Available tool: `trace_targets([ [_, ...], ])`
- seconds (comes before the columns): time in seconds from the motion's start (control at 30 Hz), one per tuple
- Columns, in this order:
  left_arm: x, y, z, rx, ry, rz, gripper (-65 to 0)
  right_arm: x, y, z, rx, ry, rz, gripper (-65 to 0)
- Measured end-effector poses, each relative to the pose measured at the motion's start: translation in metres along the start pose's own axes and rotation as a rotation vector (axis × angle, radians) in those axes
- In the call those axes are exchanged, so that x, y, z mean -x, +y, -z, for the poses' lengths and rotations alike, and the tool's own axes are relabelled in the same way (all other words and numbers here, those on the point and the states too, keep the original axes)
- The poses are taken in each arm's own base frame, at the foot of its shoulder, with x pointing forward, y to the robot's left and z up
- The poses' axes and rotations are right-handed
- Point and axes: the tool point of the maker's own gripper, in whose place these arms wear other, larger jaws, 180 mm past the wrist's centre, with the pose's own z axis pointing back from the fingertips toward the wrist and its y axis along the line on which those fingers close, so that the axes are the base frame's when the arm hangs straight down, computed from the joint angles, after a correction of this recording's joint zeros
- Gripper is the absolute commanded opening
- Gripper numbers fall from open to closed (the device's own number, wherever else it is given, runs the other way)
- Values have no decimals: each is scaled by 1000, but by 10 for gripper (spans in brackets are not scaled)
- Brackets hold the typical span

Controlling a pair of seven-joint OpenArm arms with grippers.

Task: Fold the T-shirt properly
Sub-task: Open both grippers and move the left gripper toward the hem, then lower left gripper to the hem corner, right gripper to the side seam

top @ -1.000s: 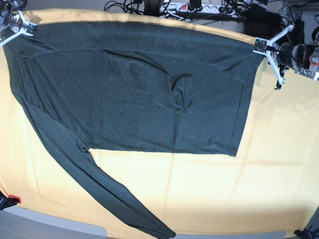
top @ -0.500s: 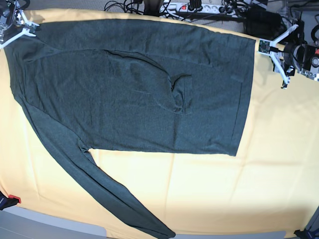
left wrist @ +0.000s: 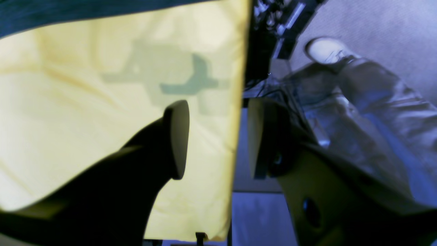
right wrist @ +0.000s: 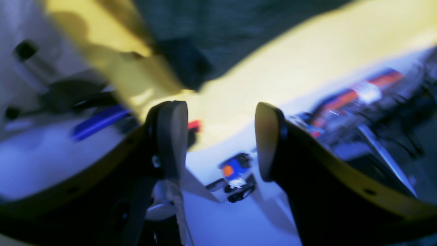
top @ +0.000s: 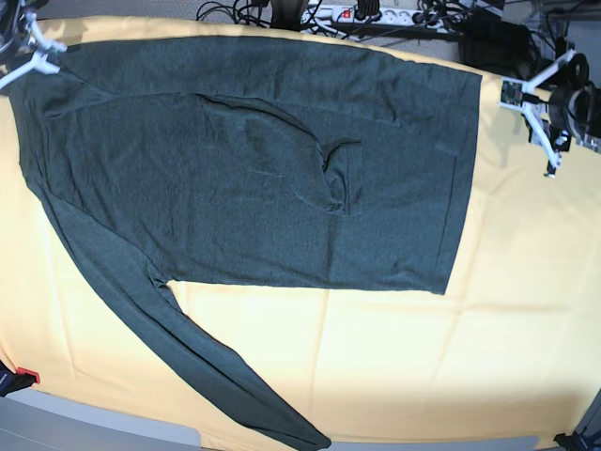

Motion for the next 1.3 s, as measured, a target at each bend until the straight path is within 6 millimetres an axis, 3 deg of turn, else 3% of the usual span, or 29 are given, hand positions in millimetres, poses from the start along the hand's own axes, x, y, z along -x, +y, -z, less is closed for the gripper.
trace_targets([
  [0.07,-7,6,-6,-4,-44,-37,-360,1,-22,-6,71,-16,62,-314],
  [0.33,-35,45,-31,-82,-205,-130,-359,13,-71,-23,145,-95,303,-314],
  [0.53,-35,79,-26,-127,-244,-202,-359,12,-84,-30,155,-149,401,-314],
  [0.7,-17,117,-13,-165,-259,-326,-333,11,-108,-35,235,-207,512,-314],
  [0.87,4,163,-8,-212,-332,-513,-333,17,-110,-30,227,-220,593,-314],
  [1.07,20,243,-46,-335,-680,-860,-289,18,-110,-29,229,-218,596,-314],
  [1.13,30,260,-52,-344,-808,-996,-288,18,-111,-29,231,-218,598,-314],
  [1.2,42,266,-43,-323,-863,-1109,-288,18,-110,-29,231,-217,601,-314],
  [1.3,55,269,-12,-275,-898,-1269,-288,18,-115,-31,250,-229,621,-314],
])
